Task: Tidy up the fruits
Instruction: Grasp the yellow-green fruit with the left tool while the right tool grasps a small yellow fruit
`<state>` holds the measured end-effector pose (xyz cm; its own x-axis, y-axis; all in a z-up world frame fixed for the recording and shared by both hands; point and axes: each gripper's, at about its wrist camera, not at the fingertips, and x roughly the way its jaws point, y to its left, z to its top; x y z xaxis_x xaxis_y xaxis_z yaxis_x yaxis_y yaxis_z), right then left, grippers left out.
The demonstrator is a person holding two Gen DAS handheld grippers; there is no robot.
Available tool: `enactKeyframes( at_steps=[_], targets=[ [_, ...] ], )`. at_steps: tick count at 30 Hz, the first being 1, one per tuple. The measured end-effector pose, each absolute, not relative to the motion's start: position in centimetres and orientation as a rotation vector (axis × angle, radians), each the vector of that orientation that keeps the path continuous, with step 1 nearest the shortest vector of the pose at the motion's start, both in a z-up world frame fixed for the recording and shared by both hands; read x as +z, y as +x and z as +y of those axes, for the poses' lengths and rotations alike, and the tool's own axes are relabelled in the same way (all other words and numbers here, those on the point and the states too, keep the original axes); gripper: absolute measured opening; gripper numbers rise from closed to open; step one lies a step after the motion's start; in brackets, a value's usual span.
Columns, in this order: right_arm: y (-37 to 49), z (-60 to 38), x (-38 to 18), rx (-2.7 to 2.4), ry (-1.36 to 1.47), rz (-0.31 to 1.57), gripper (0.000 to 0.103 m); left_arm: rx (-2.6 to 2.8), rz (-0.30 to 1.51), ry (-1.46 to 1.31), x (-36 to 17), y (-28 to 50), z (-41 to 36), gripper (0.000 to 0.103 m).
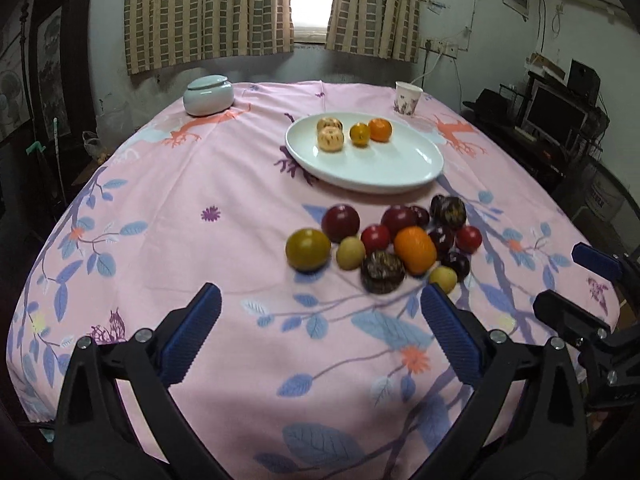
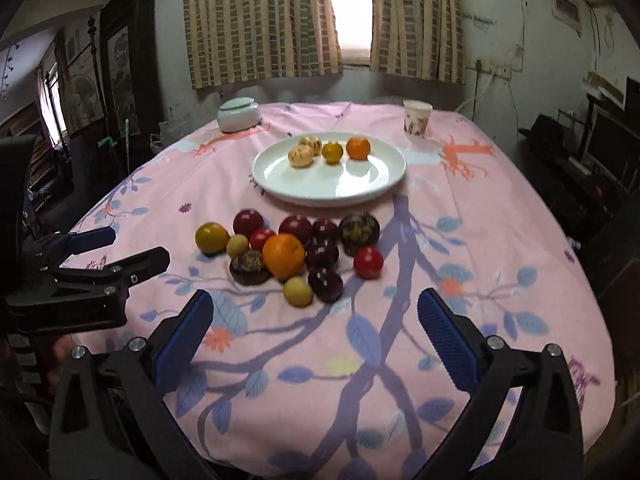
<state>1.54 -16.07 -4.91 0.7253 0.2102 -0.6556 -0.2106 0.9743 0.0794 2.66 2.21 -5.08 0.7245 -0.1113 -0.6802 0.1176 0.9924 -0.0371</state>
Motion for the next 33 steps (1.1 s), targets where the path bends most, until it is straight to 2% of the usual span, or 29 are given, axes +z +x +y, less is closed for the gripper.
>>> enactKeyframes(
  at_steps=[6, 7, 8, 10, 16, 20, 27, 29, 33],
  targets=[
    [2.6, -16.0, -6.1, 0.335, 0.077, 0.74, 0.102, -0.121, 0.756, -0.01, -5.9, 2.5, 3.0, 0.101],
    [2.9, -15.9, -6.3, 0.365, 0.091, 0.734, 0.093, -0.118, 0.755, -0.014, -5.9, 2.5, 3.2, 0.101],
    [3.3, -15.7, -6.6, 0.376, 0.09, 0.743, 0.073, -0.115, 0.758, -0.02, -5.9, 2.5, 3.4, 0.101],
    [4.6, -15.0, -7.6, 0.371, 0.053, 0.798, 0.056, -0.108, 0.771, -0.029, -6.3, 2.7, 3.8, 0.101],
    [7.3, -13.8, -9.7, 0.354, 0.021, 0.865, 0.055, -0.089, 0.788, -0.054, -6.6, 3.2, 5.0, 0.101],
    [8.4, -13.6, -10.6, 0.372, 0.043, 0.908, 0.043, -0.085, 0.792, -0.066, -6.8, 3.4, 5.5, 0.101],
    [9.0, -12.4, -10.4, 0.348, -0.027, 0.898, 0.041, -0.107, 0.81, -0.082, -7.1, 4.7, 5.6, 0.101],
    [8.9, -12.2, -10.4, 0.321, -0.072, 0.897, 0.029, -0.112, 0.823, -0.077, -7.4, 5.4, 5.5, 0.101],
    [9.1, -12.4, -10.7, 0.325, -0.08, 0.924, 0.028, -0.112, 0.85, -0.067, -8.4, 7.2, 5.2, 0.101]
  ],
)
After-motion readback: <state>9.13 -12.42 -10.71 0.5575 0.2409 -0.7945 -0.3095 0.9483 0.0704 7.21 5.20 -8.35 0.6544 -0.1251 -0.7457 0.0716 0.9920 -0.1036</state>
